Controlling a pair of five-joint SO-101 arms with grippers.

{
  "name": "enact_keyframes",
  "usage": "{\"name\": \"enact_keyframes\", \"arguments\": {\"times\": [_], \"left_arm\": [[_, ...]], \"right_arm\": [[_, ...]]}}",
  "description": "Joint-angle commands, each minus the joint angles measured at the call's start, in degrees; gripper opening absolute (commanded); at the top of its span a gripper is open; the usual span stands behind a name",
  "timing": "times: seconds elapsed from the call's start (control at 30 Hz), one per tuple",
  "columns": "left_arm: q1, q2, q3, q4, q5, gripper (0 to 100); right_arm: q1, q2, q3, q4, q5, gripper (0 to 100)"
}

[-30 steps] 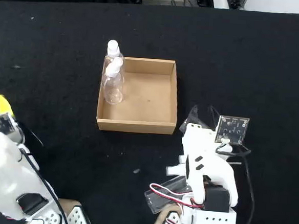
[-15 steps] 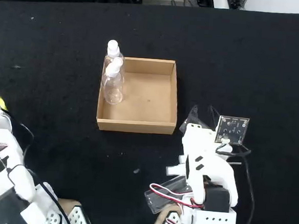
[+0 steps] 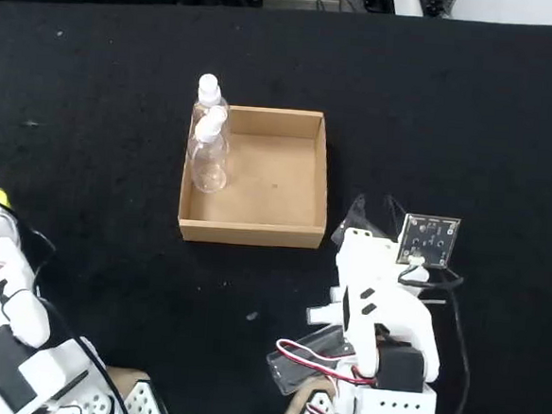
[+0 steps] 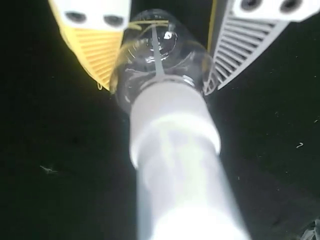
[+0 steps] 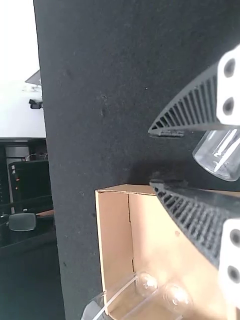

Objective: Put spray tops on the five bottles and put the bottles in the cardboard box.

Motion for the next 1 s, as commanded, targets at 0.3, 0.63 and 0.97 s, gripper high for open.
{"name": "enact_keyframes", "arguments": {"times": [0.3,0.63,0.97], "left_arm": [[-1.98,-0.18,-3.38,0.26,-0.18,19],[-1.63,-0.26,-5.49,0.62,-0.62,21],[-1.63,0.35,-5.58,0.44,-0.53,29]], "right_arm": [[-0.53,-5.41,-0.13,-1.32,0.53,12.8],[-0.53,-5.41,-0.13,-1.41,0.53,12.8],[-0.53,-5.41,-0.13,-1.32,0.53,12.8]]}}
